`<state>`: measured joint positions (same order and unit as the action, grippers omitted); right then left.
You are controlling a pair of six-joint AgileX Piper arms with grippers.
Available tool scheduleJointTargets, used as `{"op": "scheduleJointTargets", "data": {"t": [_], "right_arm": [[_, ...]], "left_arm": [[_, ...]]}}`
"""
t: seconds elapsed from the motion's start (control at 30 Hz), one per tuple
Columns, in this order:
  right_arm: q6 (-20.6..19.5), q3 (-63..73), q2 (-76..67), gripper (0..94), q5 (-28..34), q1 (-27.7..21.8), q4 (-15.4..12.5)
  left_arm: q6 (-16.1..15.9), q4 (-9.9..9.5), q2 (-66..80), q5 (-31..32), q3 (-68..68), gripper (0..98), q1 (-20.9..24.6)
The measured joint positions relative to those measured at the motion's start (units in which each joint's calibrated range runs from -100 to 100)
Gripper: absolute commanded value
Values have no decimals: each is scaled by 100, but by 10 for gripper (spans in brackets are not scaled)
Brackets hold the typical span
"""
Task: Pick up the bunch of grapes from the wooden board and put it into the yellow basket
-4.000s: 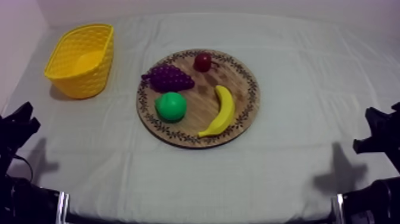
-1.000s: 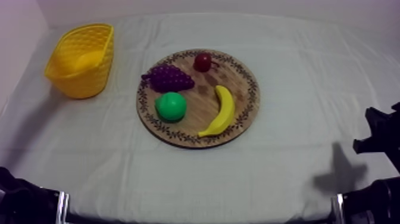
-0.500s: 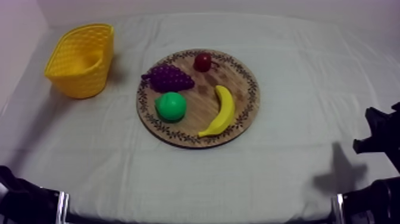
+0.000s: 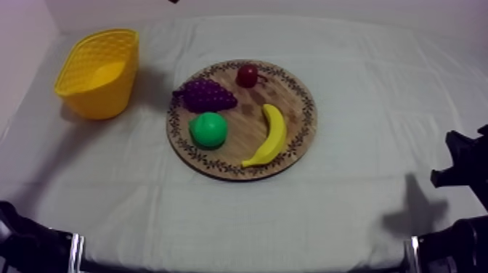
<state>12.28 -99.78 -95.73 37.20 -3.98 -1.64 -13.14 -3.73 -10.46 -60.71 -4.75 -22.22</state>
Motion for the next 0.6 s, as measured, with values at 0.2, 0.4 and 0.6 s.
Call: {"op": "scheduleJointTargets", "data": {"t": [0.2, 0.4, 0.6], "right_arm": [[0, 0, 0, 5, 0, 0, 0], [0, 0, 0, 5, 0, 0, 0], [0, 0, 0, 5, 0, 0, 0]], "left_arm": [[-221, -202, 34, -272, 271, 0, -361], [-287, -282, 145, -239, 788, 0, -658], [-255, -299, 261, -265, 1240, 0, -722]]}}
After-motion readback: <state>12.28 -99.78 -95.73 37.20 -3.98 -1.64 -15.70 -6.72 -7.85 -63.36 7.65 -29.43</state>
